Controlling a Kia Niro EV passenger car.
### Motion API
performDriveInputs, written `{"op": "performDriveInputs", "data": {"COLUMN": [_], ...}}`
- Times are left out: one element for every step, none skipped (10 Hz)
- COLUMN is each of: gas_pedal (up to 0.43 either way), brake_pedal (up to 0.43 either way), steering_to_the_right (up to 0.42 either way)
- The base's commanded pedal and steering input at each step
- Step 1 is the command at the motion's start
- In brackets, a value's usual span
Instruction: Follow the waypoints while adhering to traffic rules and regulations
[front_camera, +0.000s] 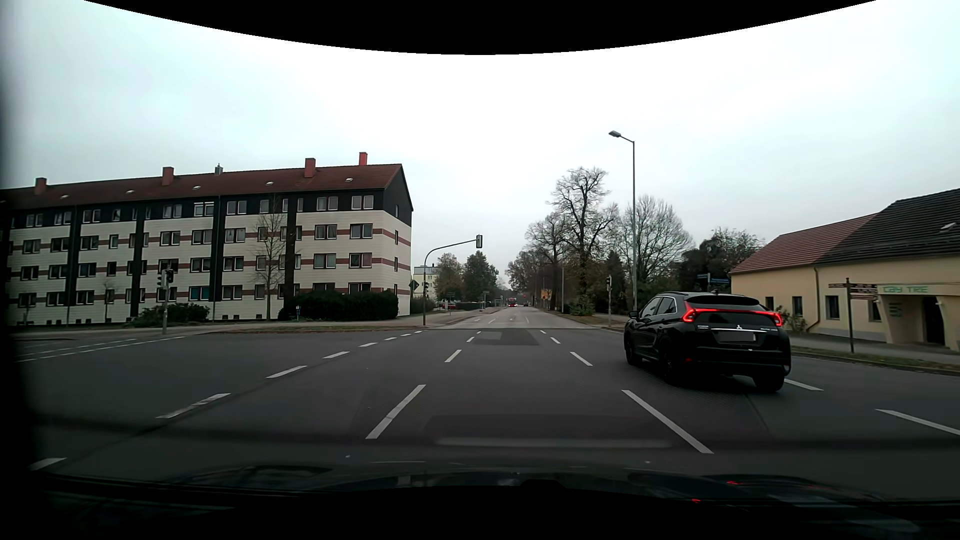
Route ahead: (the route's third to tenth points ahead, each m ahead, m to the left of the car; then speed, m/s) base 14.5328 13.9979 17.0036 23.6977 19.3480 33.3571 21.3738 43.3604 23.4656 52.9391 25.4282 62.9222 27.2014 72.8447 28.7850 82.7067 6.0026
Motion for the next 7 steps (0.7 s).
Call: {"op": "performDriveInputs", "data": {"gas_pedal": [0.067,0.067,0.067,0.067,0.067,0.087,0.13], "brake_pedal": [0.0,0.0,0.0,0.0,0.0,0.0,0.0], "steering_to_the_right": [-0.096,-0.12,-0.14,-0.162,-0.185,-0.201,-0.221]}}
